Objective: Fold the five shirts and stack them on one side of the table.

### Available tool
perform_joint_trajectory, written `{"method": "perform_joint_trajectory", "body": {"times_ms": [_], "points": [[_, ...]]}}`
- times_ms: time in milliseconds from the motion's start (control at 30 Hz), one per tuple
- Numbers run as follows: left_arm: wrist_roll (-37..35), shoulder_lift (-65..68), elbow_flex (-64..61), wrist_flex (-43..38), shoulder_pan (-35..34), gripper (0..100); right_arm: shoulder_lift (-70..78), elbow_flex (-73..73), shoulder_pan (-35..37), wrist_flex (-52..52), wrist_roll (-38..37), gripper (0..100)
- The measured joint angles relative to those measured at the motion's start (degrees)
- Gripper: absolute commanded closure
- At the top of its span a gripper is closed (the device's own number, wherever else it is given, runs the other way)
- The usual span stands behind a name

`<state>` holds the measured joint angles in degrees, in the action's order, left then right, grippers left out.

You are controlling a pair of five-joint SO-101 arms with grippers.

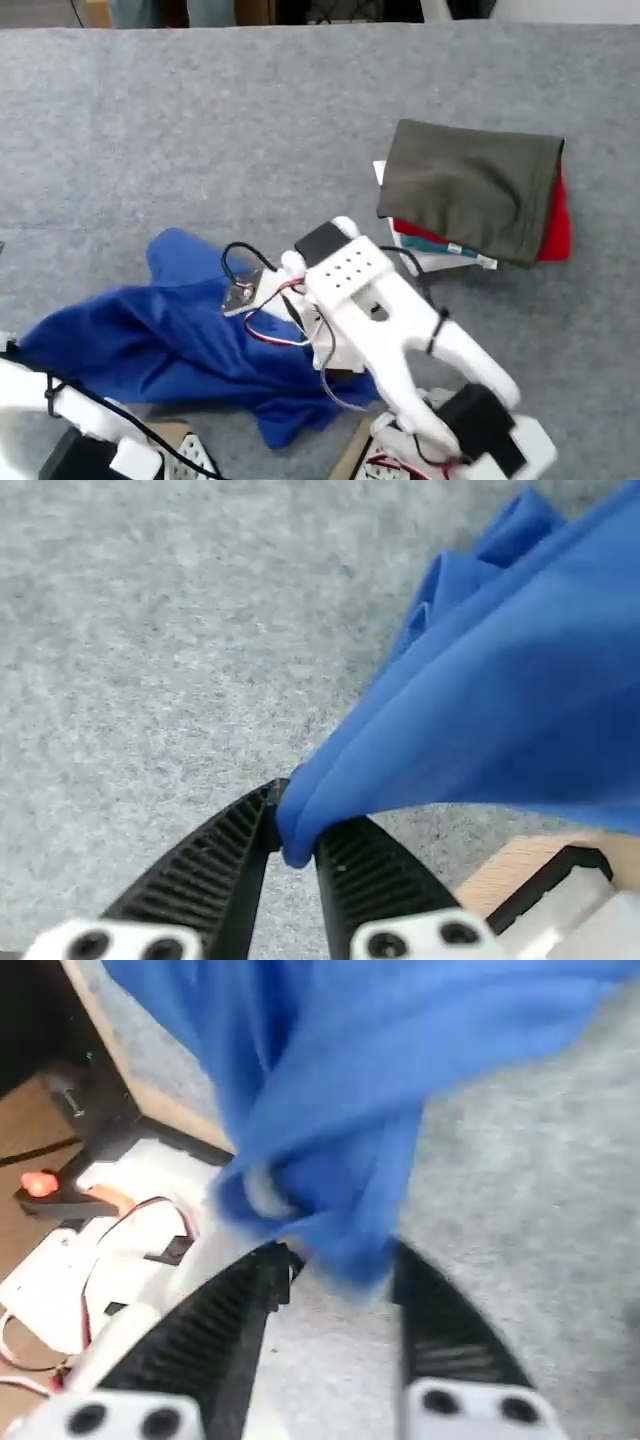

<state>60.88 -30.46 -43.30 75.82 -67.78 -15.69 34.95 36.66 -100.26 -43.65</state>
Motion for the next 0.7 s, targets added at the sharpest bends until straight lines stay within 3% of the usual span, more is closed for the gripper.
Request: {"method": "perform_joint_trajectory", "body": {"times_ms": [300,533,700], "points": [[1.49,0.00,-0.09,0.00,0.00,97,-4.04,-16.35,0.00,0.97,0.53,73.7],[1.49,0.00,-0.09,0.00,-0.09,97,12.04,-26.81,3.25,19.78,19.43,73.7],[1.93,0.00,0.70,0.00,-5.10,97,29.01,-31.38,4.66,34.64,32.26,73.7]]}}
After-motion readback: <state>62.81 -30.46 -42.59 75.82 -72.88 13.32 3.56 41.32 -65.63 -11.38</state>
